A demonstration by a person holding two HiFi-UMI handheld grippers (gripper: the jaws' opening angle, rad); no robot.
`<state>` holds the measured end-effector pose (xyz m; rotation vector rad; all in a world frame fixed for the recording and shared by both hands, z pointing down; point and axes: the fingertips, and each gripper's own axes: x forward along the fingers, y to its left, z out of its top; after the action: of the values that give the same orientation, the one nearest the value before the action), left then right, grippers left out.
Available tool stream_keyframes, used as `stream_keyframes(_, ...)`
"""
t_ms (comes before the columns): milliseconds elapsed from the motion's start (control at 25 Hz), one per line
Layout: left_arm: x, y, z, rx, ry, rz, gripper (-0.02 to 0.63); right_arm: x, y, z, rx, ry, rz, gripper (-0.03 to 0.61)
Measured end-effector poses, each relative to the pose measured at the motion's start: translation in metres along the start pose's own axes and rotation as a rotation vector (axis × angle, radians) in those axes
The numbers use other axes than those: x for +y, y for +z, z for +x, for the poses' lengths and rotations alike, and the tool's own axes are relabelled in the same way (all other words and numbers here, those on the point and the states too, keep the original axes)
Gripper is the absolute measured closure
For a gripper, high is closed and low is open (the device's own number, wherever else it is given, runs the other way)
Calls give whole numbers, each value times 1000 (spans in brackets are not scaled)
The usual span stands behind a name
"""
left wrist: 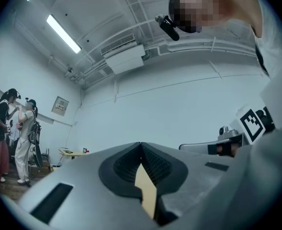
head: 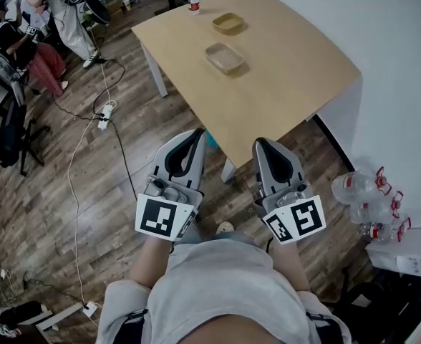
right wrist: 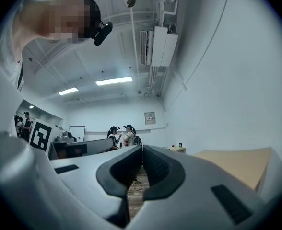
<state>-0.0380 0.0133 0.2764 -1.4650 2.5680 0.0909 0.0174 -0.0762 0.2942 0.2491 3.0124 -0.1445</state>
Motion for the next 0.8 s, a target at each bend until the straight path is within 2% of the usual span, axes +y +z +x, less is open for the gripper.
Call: stream_keyframes(800,140,-15,74,2,-220,-41,598,-3,-16,147,-10,-213,-13,568)
